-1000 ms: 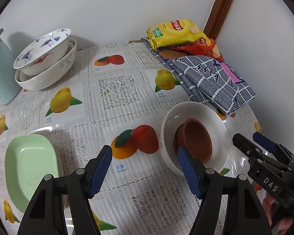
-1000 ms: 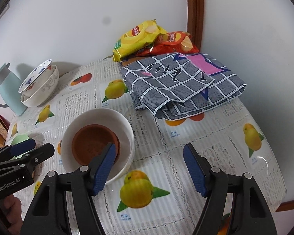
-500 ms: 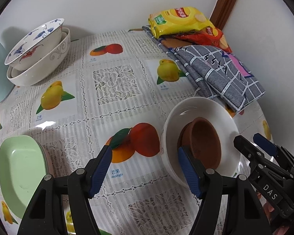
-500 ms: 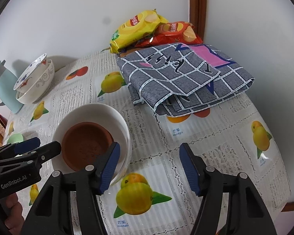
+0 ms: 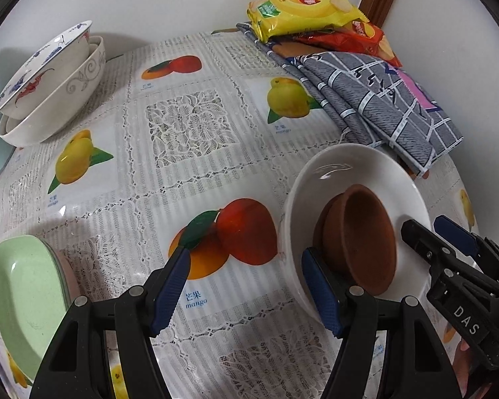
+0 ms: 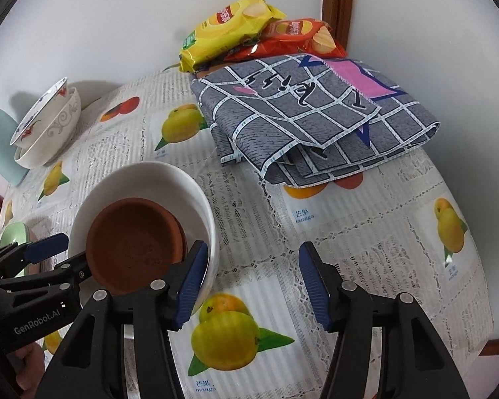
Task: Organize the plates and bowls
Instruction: 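Close the left gripper on the white bowl rim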
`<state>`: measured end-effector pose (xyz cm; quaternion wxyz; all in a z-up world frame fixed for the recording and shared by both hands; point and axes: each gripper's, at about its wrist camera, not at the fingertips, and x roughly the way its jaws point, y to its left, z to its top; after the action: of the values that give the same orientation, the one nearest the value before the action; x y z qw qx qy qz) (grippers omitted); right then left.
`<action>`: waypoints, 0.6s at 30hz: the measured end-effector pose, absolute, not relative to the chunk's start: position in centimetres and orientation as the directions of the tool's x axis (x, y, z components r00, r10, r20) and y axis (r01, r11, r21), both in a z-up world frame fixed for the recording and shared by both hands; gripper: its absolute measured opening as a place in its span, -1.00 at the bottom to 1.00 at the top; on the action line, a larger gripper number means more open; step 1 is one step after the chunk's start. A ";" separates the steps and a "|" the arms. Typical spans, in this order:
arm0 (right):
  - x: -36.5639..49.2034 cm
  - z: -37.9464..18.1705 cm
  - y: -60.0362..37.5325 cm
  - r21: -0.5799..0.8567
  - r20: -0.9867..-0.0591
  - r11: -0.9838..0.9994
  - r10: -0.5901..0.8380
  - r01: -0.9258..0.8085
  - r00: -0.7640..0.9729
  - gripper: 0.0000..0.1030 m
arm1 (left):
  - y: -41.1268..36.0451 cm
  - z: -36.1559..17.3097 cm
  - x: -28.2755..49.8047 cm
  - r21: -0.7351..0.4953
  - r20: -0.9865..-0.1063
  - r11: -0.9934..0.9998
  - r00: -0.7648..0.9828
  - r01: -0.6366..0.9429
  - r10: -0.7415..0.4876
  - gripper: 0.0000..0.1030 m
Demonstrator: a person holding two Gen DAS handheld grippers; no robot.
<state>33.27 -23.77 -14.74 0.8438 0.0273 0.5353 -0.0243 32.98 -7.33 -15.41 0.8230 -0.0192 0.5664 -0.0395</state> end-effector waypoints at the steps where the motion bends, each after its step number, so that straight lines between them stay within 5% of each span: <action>1: 33.4 -14.9 -23.9 0.028 -0.908 0.997 -0.005 0.074 0.419 0.09 | -7.3 -15.5 33.0 -0.081 -0.930 0.996 0.356 0.042 -0.091 0.31; 18: 34.1 -16.1 -23.6 0.012 -0.915 0.997 -0.020 0.078 0.402 0.09 | -8.3 -16.7 33.9 -0.083 -0.941 0.994 0.323 0.072 -0.102 -0.02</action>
<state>34.10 -23.57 -16.09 0.8370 0.0265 0.5458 -0.0295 33.89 -8.32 -16.74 0.8133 -0.0130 0.5793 -0.0532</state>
